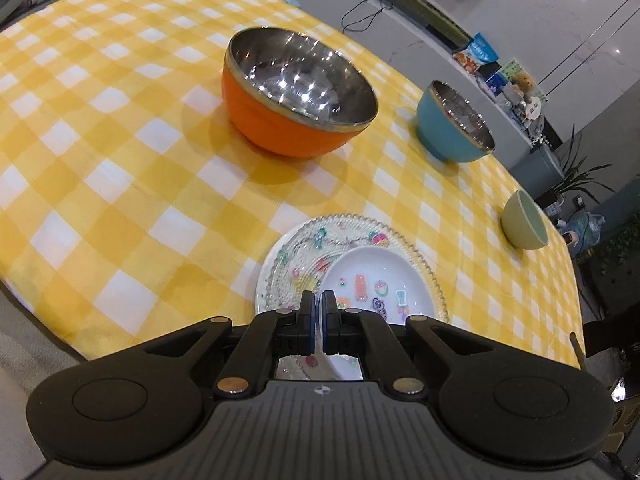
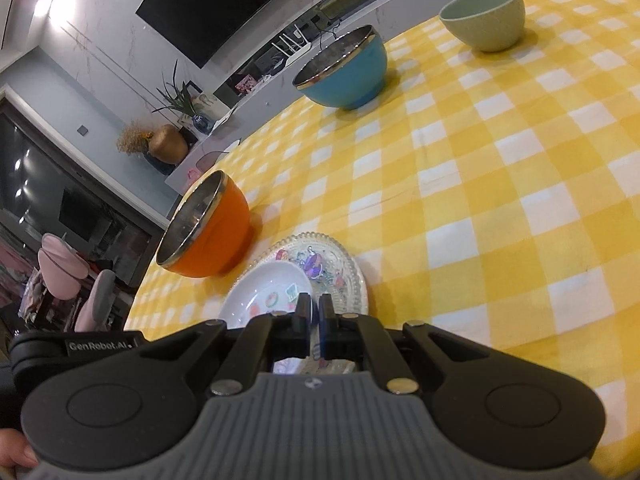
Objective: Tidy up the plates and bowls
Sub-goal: 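Lower the small white plate onto the glass plate and release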
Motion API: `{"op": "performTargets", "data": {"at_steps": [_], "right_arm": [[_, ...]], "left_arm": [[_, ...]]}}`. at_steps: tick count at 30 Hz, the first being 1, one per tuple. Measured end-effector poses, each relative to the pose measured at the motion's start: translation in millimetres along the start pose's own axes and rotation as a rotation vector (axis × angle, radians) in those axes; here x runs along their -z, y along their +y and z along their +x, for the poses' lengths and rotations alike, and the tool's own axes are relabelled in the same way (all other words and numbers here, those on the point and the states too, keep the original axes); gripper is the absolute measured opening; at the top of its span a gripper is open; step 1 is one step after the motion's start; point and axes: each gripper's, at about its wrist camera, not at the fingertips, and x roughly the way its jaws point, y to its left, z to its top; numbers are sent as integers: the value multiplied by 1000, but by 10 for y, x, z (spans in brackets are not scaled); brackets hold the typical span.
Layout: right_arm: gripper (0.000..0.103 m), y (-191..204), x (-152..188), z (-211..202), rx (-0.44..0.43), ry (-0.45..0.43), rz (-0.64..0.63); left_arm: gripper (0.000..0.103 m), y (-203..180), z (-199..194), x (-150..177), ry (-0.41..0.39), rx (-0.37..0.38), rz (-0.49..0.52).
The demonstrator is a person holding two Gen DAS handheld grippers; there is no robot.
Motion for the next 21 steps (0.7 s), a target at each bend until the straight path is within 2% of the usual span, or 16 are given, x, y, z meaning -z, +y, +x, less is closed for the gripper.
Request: {"op": "performTargets", "data": {"at_steps": [16, 19, 21], "right_arm": [[3, 108, 74, 35, 38, -16, -109], [6, 97, 67, 14, 34, -31, -104], [13, 87, 65, -10, 26, -42, -97]], "left_arm": [[3, 10, 3, 12, 3, -19, -17], [4, 31, -22, 8, -12, -23, -32], [8, 55, -53, 7, -30, -17, -47]]}}
